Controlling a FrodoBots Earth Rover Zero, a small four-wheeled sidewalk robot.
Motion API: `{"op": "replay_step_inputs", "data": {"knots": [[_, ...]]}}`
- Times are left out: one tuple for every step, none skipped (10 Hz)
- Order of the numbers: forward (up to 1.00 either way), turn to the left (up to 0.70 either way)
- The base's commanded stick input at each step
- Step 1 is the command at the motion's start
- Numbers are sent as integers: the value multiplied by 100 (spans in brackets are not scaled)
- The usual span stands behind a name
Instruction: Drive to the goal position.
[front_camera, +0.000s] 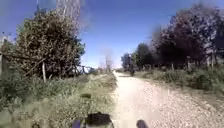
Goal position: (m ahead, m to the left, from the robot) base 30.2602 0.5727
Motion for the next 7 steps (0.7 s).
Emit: {"op": "replay_step_inputs", "data": {"knots": [[50,0],[50,0],[50,0],[50,0],[50,0],[50,0],[50,0]]}}
